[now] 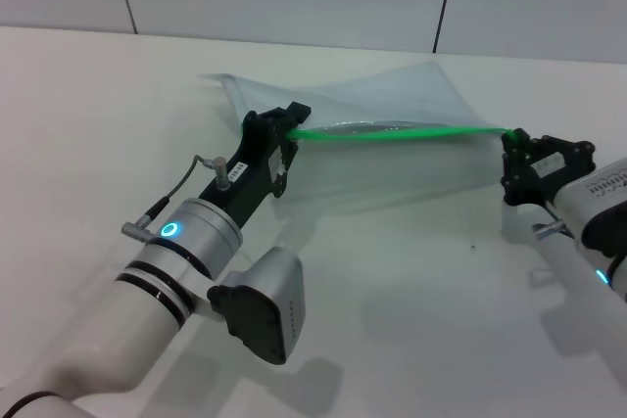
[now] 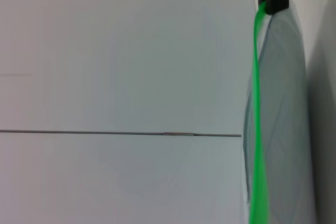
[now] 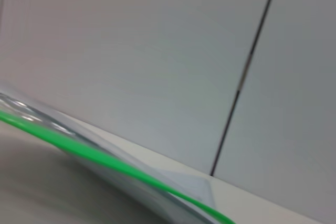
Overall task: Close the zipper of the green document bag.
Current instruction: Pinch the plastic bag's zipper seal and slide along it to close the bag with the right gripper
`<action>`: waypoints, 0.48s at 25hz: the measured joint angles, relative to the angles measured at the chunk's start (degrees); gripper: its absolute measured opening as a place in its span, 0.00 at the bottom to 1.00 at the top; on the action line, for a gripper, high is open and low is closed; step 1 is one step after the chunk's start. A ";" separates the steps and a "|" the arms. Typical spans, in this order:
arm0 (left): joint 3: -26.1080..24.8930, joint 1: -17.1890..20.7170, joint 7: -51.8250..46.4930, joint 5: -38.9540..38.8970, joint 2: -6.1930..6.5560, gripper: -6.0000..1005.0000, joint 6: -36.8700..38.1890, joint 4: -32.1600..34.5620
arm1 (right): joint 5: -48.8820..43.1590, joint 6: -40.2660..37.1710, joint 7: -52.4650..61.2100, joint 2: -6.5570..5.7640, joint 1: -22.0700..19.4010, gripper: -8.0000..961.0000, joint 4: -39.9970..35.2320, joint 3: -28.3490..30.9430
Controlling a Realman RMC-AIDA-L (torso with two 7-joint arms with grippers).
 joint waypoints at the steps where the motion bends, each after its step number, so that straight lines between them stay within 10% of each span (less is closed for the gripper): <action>1: 0.00 0.00 0.00 -0.03 0.00 0.06 0.00 -0.01 | 0.00 0.00 0.00 0.01 -0.05 0.08 0.31 0.36; 12: -0.01 -0.07 -0.12 -0.05 0.00 0.06 0.05 -0.14 | 0.04 0.00 0.00 0.37 -0.42 0.08 2.35 2.78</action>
